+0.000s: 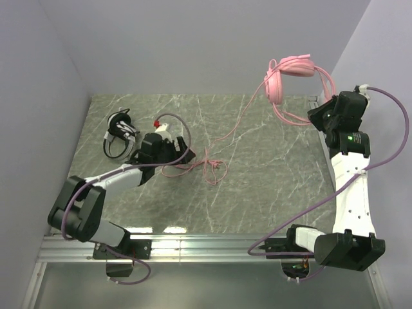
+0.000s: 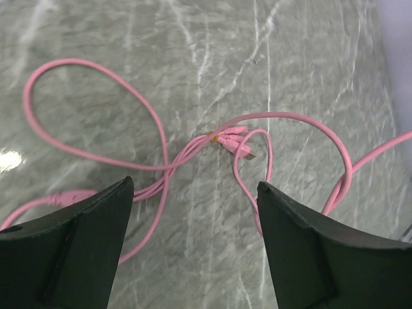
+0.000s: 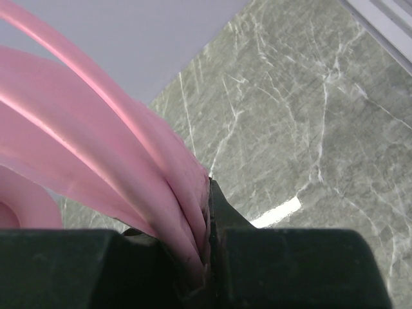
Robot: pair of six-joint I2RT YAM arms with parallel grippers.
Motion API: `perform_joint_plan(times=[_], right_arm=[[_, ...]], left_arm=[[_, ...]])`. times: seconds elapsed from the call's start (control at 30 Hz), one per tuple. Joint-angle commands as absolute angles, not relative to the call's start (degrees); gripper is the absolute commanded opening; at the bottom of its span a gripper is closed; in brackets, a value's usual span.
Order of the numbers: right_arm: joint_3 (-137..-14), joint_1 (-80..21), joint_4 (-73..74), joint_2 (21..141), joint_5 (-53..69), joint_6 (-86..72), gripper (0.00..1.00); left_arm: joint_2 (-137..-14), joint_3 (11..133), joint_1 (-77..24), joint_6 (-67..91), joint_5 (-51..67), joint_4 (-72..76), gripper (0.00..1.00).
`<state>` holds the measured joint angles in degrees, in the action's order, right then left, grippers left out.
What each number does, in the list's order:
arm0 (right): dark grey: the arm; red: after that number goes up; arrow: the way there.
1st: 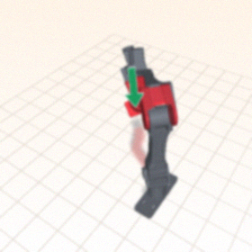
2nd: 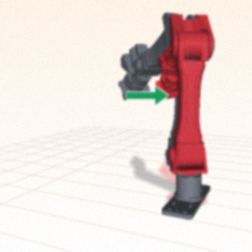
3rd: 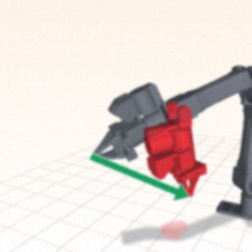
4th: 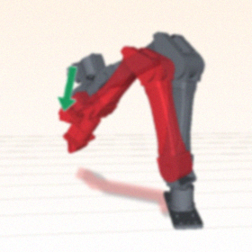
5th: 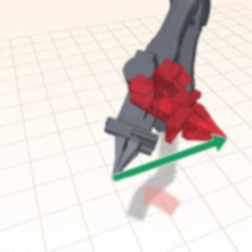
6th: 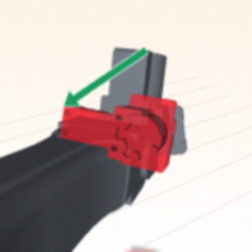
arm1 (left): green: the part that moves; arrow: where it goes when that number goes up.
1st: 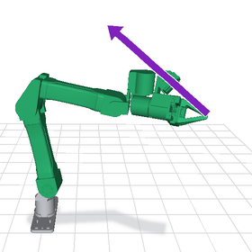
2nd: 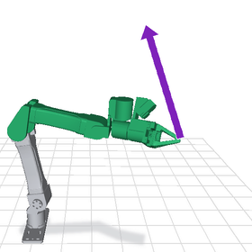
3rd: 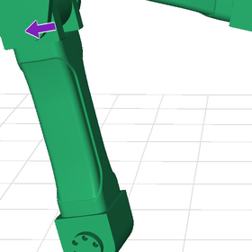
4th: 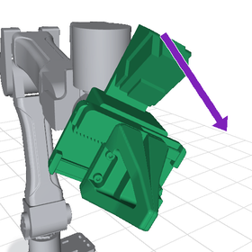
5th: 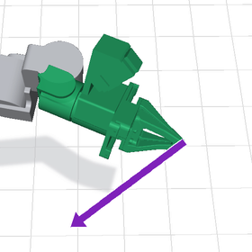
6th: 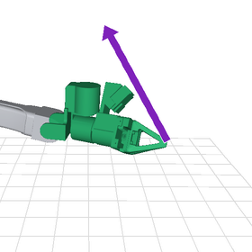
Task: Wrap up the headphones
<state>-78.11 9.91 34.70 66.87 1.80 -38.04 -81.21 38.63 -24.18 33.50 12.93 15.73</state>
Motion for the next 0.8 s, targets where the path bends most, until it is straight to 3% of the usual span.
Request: perform_joint_plan(times=[0.0, 0.03, 0.07, 0.1, 0.3, 0.43, 0.6, 0.77], right_arm=[[-78.40, 10.37, 26.72, 64.86, 4.22, -39.29, 0.00], [-78.22, 10.37, 26.54, 64.86, 4.31, -39.20, 0.00], [-78.14, 10.37, 26.46, 64.86, 4.31, -39.03, 0.00], [-78.22, 10.37, 26.46, 64.95, 4.48, -38.85, 0.00], [-78.57, 10.46, 26.02, 65.83, 6.68, -38.85, 0.00], [-78.92, 10.46, 25.75, 65.83, 7.12, -38.94, 0.00], [-79.63, 10.72, 25.93, 65.48, 8.52, -39.29, 0.00], [-79.98, 12.30, 25.75, 65.13, 11.68, -39.90, 0.00]], left_arm=[[-84.45, 42.97, -26.27, 25.24, 16.26, 21.01, 0.82], [-86.29, 43.59, -26.80, 24.35, 17.04, 21.18, 0.82], [-87.09, 44.81, -27.24, 23.91, 17.40, 21.70, 0.91], [-87.71, 45.52, -28.46, 23.12, 17.40, 21.88, 0.93], [-94.12, 51.94, -31.55, 19.43, 17.14, 21.62, 0.93], [-98.60, 55.80, -31.99, 19.42, 16.53, 21.71, 0.88], [-103.71, 60.29, -31.91, 20.74, 13.88, 23.63, 0.72], [-106.78, 61.60, -32.25, 18.64, 23.62, 31.55, 0.73]])
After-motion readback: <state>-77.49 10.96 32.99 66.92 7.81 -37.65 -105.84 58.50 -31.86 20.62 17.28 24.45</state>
